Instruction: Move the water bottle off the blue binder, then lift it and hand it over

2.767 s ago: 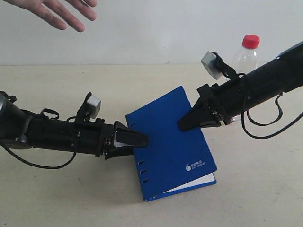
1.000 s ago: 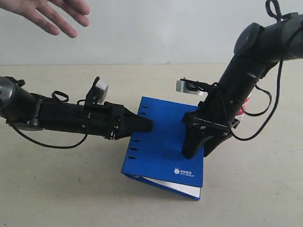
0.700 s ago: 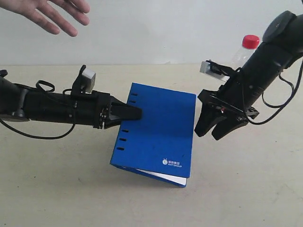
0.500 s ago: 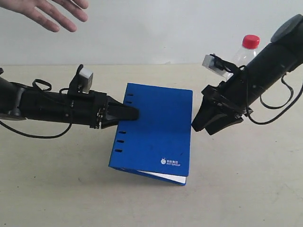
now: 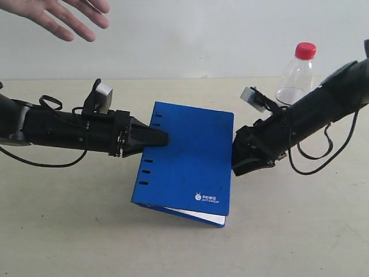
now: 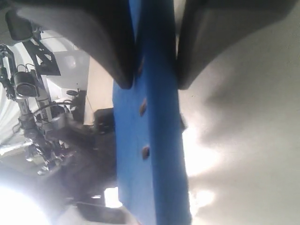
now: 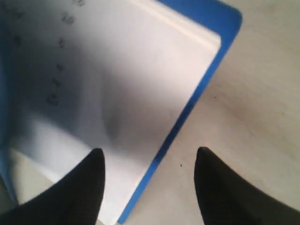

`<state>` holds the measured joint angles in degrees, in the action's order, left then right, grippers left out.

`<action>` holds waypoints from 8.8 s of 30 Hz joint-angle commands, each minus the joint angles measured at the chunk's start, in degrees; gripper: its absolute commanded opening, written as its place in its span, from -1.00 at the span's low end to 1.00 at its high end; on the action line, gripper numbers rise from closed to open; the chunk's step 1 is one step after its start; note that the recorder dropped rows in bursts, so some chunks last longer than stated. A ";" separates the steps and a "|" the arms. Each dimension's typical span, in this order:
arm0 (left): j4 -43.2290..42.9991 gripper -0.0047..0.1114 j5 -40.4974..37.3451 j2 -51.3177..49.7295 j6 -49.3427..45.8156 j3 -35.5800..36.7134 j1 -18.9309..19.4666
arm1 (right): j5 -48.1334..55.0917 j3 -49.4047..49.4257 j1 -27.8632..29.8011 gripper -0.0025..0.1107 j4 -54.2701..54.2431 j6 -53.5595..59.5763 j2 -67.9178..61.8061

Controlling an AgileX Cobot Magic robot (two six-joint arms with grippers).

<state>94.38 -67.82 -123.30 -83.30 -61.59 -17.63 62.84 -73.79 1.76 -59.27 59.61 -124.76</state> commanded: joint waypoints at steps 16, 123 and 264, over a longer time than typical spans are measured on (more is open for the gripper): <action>-0.50 -0.83 -2.14 0.68 1.54 -0.30 -0.62 | 7.12 -0.04 -0.14 -0.96 -19.10 17.03 -4.34; -29.31 -0.83 134.01 40.91 23.71 17.52 -46.20 | -14.60 -0.81 -5.78 -0.96 41.89 -25.79 40.31; -72.96 -0.83 55.79 118.89 90.41 61.59 19.89 | -3.96 17.20 -5.78 -0.96 64.66 -42.26 102.46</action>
<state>21.02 -12.12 -7.70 6.73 -0.20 2.15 58.69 -59.08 -3.95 2.55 20.62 -25.64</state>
